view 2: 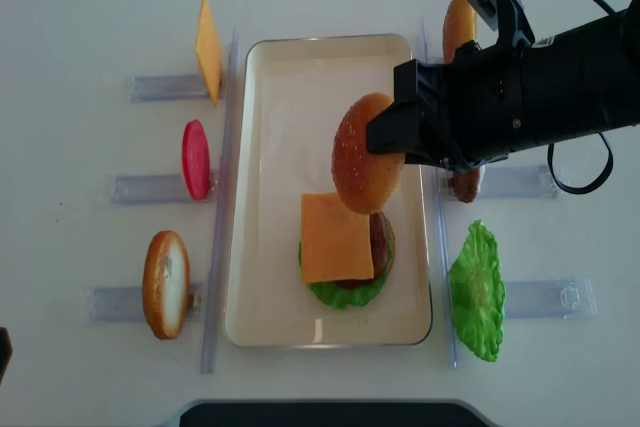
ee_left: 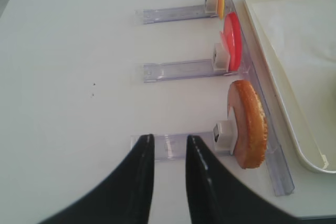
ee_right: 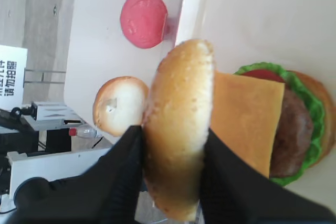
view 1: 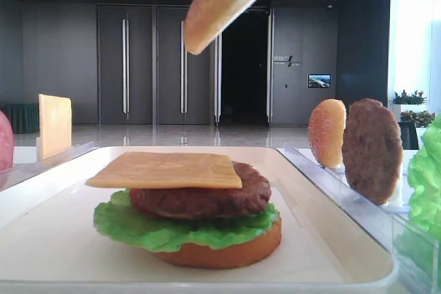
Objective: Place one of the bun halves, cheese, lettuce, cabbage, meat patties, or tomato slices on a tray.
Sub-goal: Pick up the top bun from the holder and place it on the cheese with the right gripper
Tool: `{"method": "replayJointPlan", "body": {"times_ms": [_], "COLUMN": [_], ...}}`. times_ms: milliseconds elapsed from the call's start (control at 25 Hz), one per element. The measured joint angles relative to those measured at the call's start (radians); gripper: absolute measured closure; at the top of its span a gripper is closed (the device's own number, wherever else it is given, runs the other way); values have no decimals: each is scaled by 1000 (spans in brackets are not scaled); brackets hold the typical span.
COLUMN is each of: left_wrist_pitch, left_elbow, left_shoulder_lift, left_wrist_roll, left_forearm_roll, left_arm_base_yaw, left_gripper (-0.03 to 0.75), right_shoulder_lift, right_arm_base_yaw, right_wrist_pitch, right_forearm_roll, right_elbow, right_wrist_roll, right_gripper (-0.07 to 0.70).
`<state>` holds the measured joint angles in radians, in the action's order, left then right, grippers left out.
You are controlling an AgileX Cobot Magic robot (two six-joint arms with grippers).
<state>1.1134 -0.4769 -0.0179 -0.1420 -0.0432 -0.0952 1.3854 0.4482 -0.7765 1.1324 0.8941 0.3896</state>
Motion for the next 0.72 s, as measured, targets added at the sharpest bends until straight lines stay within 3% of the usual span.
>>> {"method": "replayJointPlan", "body": {"times_ms": [440,600,720], "left_wrist_pitch": [0,0,0], "left_elbow": [0,0,0], "left_shoulder_lift": [0,0,0], "left_wrist_roll": [0,0,0], "left_forearm_roll": [0,0,0], "left_arm_base_yaw": [0,0,0], "left_gripper": [557,557,557], "right_shoulder_lift": [28,68,124], "right_arm_base_yaw": [-29,-29,-37], "right_wrist_pitch": [34,63,44], "right_forearm_roll": [16,115,224], "right_elbow": [-59,-110,-119], "right_wrist_roll": [88,197,299], "right_gripper": [407,407,407]}}
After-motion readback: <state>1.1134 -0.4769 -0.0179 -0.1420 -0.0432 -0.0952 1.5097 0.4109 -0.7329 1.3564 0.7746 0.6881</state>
